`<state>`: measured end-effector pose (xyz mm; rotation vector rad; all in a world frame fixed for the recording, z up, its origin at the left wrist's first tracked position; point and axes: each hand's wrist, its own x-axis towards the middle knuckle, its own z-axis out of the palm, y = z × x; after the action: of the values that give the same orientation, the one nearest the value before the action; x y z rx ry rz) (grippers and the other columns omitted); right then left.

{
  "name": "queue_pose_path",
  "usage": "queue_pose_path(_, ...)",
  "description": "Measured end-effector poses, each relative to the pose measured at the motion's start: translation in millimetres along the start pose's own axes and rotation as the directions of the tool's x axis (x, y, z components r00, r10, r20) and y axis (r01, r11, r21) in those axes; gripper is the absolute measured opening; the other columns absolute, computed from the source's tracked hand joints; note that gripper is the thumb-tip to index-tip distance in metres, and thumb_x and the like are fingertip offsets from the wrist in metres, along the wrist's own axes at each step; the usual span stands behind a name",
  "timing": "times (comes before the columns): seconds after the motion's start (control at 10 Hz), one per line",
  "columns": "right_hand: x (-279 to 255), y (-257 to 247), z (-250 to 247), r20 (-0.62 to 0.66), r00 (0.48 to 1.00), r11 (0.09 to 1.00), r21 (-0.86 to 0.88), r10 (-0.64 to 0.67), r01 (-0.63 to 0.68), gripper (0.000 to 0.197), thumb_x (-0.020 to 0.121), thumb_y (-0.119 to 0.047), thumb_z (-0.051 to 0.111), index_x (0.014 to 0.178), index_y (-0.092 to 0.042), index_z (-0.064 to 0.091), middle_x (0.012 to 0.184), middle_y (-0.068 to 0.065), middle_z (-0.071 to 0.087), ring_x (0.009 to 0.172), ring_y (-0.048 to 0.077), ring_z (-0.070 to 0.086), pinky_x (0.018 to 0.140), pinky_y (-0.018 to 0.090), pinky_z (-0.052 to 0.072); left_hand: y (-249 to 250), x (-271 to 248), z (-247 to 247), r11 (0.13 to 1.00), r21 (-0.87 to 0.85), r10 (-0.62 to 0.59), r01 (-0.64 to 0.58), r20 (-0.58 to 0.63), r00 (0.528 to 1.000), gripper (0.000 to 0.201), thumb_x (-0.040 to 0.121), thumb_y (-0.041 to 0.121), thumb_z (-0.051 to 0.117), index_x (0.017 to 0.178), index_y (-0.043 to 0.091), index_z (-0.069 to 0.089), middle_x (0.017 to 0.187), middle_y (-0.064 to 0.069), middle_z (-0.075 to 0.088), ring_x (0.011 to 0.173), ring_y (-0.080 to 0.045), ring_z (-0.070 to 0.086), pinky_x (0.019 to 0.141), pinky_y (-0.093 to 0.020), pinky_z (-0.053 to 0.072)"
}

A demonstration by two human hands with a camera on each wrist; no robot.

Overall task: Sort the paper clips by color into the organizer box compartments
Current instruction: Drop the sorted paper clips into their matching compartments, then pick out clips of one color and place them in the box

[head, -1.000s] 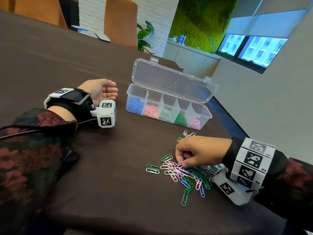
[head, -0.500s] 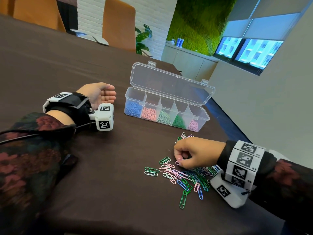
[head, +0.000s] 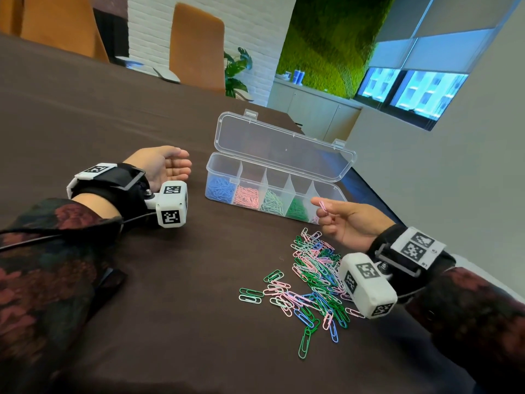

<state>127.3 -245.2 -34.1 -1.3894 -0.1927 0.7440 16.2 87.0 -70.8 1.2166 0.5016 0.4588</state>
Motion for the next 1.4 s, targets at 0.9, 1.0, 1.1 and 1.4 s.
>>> queue_pose_path(0.9, 17.9, -50.7, -13.9, -0.149, 0.980, 0.935, 0.311, -0.130, 0.171, 0.068, 0.100, -0.050, 0.021, 0.150, -0.003, 0.015, 0.153, 0.026, 0.019, 0.143, 0.039, 0.016, 0.115, 0.046, 0.013, 0.3, 2.5, -2.0, 1.000, -0.019, -0.013, 0.013, 0.006, 1.000, 0.021, 0.099, 0.021, 0.040, 0.089, 0.010, 0.056, 0.082, -0.005, 0.056, 0.071, -0.015, 0.054, 0.049, -0.017, 0.053)
queue_pose_path(1.0, 25.1, -48.8, -19.1, -0.165, 0.967, 0.911, 0.334, -0.196, 0.241, 0.064, 0.100, -0.048, 0.021, 0.149, -0.006, 0.019, 0.153, 0.023, 0.024, 0.143, 0.036, 0.019, 0.117, 0.045, 0.010, 1.0, 2.5, -1.8, 1.000, -0.015, -0.006, 0.007, 0.007, 1.000, 0.021, 0.099, 0.021, 0.040, 0.089, 0.010, 0.056, 0.083, -0.005, 0.056, 0.072, -0.015, 0.055, 0.050, -0.017, 0.053)
queue_pose_path(1.1, 24.1, -50.4, -26.5, -0.218, 0.940, 0.873, 0.360, -0.264, 0.329, 0.040, 0.100, -0.040, 0.027, 0.119, -0.015, 0.052, 0.119, 0.012, 0.059, 0.118, 0.030, 0.053, 0.108, 0.044, 0.027, 0.8, 2.8, -2.1, 1.000, -0.013, -0.004, 0.004, 0.005, 1.000, 0.021, 0.099, 0.021, 0.040, 0.089, 0.010, 0.056, 0.083, -0.005, 0.056, 0.071, -0.015, 0.055, 0.050, -0.016, 0.053)
queue_pose_path(1.4, 62.7, -56.4, -91.0, -0.513, 0.846, 0.847, 0.376, -0.146, 0.374, 0.018, 0.089, -0.009, 0.043, 0.073, -0.014, 0.049, 0.054, 0.000, 0.055, 0.047, 0.013, 0.051, 0.054, 0.024, 0.047, 4.4, -3.5, -4.7, 0.999, -0.032, -0.007, 0.006, -0.024, 1.000, 0.018, 0.096, 0.021, 0.044, 0.088, 0.013, 0.057, 0.070, 0.002, 0.063, 0.060, -0.009, 0.060, 0.054, -0.018, 0.051)
